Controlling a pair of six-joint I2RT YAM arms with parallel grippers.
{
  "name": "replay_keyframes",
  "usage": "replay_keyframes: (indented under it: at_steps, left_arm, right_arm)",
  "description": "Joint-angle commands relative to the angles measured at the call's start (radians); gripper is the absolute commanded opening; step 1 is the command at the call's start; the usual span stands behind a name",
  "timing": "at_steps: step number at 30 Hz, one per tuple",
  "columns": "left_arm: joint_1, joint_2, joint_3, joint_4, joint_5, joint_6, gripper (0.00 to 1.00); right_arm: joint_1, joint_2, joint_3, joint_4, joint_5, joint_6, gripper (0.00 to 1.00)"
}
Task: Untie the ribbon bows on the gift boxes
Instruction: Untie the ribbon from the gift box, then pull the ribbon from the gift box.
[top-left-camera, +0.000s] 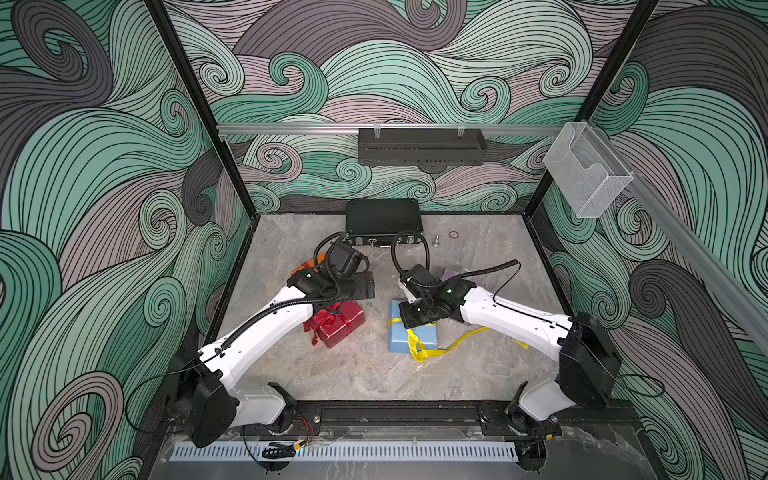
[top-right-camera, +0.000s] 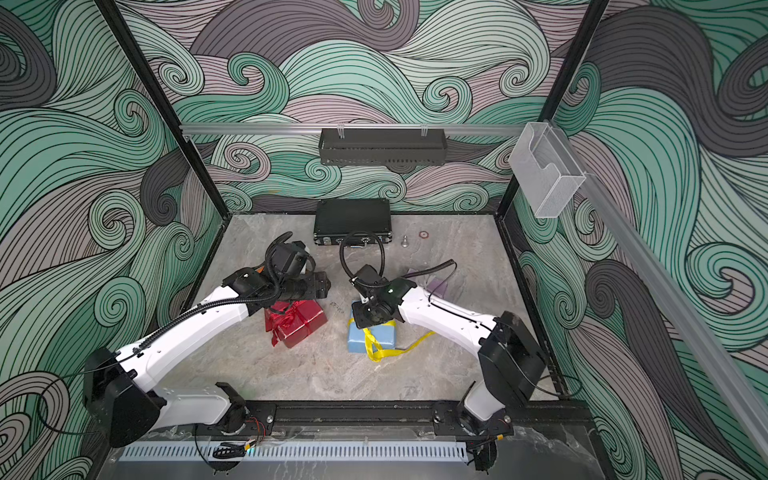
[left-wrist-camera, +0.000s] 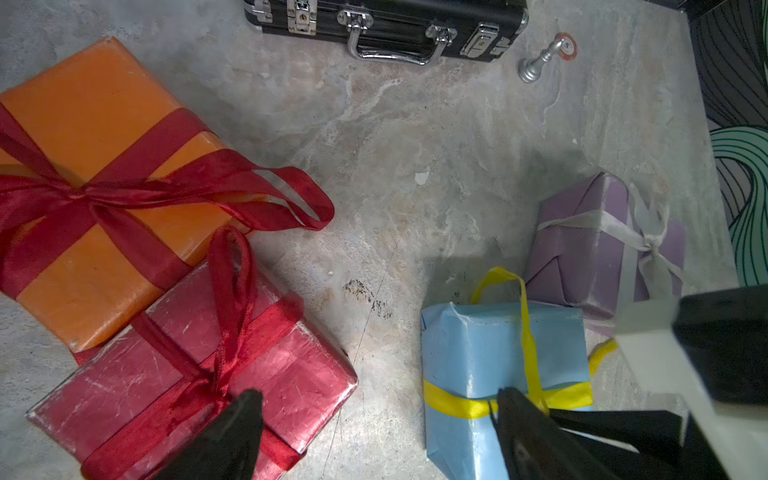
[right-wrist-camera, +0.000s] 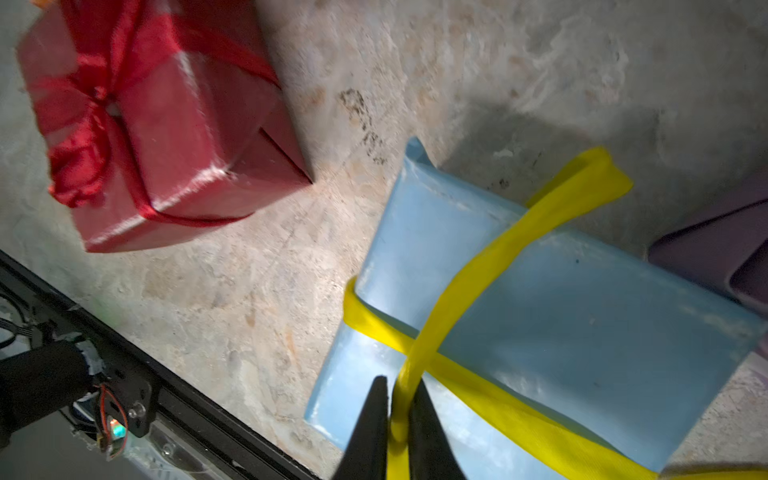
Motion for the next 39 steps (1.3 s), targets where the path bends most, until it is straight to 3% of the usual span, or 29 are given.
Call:
replay_keyframes:
  at_steps: [1, 9, 12, 16, 18, 20, 24, 30, 35, 39]
  left_arm:
    - [0.010, -0.024, -0.002, 0.023, -0.036, -0.024, 0.88]
    - [0.014, -0.030, -0.008, 0.023, -0.041, -0.036, 0.88]
    - [0.015, -0.032, -0.006, 0.021, -0.041, -0.036, 0.89]
    - [0.018, -0.039, -0.008, 0.022, -0.042, -0.036, 0.89]
    - [0.023, -0.040, -0.007, 0.023, -0.035, -0.036, 0.89]
    - [0.028, -0.039, -0.006, 0.023, -0.025, -0.037, 0.89]
    - [0.037, -0.041, -0.006, 0.028, 0.007, -0.043, 0.90]
    - [0.051, -0.043, -0.007, 0.034, 0.053, -0.055, 0.90]
    - [0.064, -0.069, -0.019, 0.042, 0.046, -0.068, 0.89]
    - [0.071, -0.090, -0.034, 0.052, 0.025, -0.073, 0.90]
  right_arm:
    - [-0.028, 0.050, 0.106, 0.041, -0.008, 0.019, 0.07]
    - [-0.158, 0.330, 0.443, -0.046, 0.049, 0.040, 0.07]
    - [-0.206, 0.433, 0.584, -0.124, 0.077, 0.038, 0.16]
    - [-0.227, 0.500, 0.716, -0.226, 0.126, -0.018, 0.54]
    - [-0.226, 0.473, 0.735, -0.258, 0.167, -0.056, 0.66]
    - [-0.227, 0.404, 0.688, -0.259, 0.212, -0.083, 0.72]
    - [-0.214, 0.166, 0.470, -0.224, 0.250, -0.138, 0.72]
    - [-0.181, -0.085, 0.121, -0.231, 0.041, -0.189, 0.60]
    - [-0.097, -0.095, 0.023, -0.291, 0.081, -0.254, 0.56]
    - [-0.075, -0.008, 0.057, -0.303, 0.061, -0.323, 0.44]
